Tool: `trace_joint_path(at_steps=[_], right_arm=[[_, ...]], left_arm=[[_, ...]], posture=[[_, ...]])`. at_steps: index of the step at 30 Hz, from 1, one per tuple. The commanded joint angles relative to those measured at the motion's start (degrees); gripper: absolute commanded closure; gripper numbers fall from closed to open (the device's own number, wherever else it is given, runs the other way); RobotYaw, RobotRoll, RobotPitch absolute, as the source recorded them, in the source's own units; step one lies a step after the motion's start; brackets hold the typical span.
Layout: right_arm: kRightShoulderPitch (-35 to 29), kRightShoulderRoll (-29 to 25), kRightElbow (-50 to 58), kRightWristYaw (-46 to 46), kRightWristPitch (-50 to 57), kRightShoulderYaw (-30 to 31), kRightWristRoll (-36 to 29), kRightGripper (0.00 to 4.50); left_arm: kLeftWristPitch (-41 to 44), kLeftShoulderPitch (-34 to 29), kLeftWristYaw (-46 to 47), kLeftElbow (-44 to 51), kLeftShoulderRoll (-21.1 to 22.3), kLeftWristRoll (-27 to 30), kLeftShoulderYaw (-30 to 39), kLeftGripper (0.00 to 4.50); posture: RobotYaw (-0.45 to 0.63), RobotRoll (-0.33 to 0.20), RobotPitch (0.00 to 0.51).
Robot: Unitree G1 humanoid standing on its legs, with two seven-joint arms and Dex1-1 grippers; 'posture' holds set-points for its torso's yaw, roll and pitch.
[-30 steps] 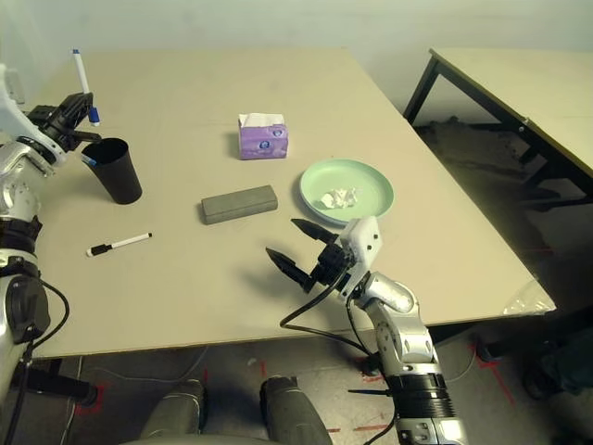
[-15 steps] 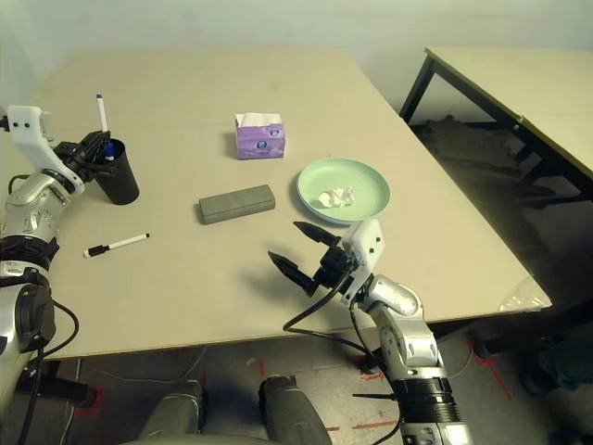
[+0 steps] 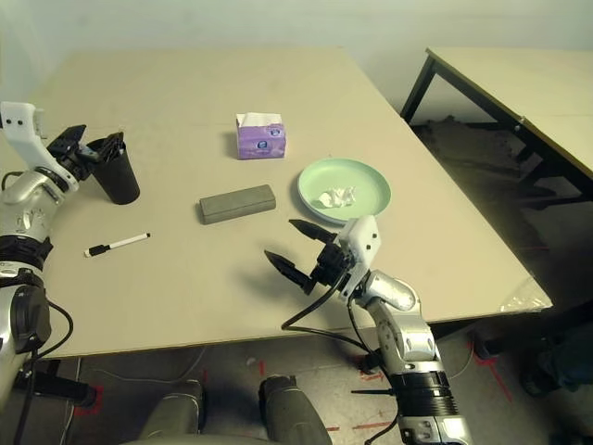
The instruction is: Organize and tidy the items on the table.
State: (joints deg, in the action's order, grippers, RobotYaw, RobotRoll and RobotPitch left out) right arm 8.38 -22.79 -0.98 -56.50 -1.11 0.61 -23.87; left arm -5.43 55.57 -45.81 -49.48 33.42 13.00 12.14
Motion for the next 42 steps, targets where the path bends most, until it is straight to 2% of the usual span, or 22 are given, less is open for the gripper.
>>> trace_joint_path(at_steps=[1,6,10,14,18,22,34,42], right_arm=[[-0.07,-1.21,-0.25,-3.74,-0.93,1.18,-0.31,0.0],[0.12,-1.84,0.36,-8.79,0.05,2.34,-1.88,0.0],[0.62,-2.01,0.79,-11.0,0.78,2.93,-2.26,0.0],[0.48,-1.92,1.78,-13.36,2.66,3.57,-4.25,0.0],[0.52,-1.93,2.55,-14.84,4.59,4.19,-5.5,0.0],[1.14,-1.73,2.28,-15.07,5.06,4.63,-5.16,0.0],[0.14,-1.23,3.3,-13.83,4.79,5.18,-4.64,0.0],[-0.69,-1.4,4.28,-13.15,4.86,5.13,-4.71,0.0]], left_arm=[[5.73,0.7,-7.87,5.93,1.94,-1.92,-5.58,0.07],[15.11,-1.7,-17.13,13.93,6.73,-5.25,-13.65,0.07],[23.01,-6.06,-23.06,21.87,11.42,-6.57,-18.2,0.07],[30.59,-9.63,-25.72,26.88,15.33,-7.78,-20.92,0.07],[35.49,-11.03,-26.88,28.08,17.85,-9.78,-23.32,0.07],[34.43,-10.95,-28.52,26.81,18.95,-13.54,-27.2,0.07],[23.23,-6.56,-31.51,15.96,15.61,-22.2,-34.67,0.07],[18.27,-7.39,-32.98,10.68,14.93,-26.18,-36.51,0.07]], posture=[[-0.09,0.0,0.095],[-0.09,0.0,0.093],[-0.08,0.0,0.091],[-0.08,0.0,0.089],[-0.08,0.0,0.091],[-0.08,0.0,0.091],[-0.11,0.0,0.09],[-0.12,0.0,0.089]])
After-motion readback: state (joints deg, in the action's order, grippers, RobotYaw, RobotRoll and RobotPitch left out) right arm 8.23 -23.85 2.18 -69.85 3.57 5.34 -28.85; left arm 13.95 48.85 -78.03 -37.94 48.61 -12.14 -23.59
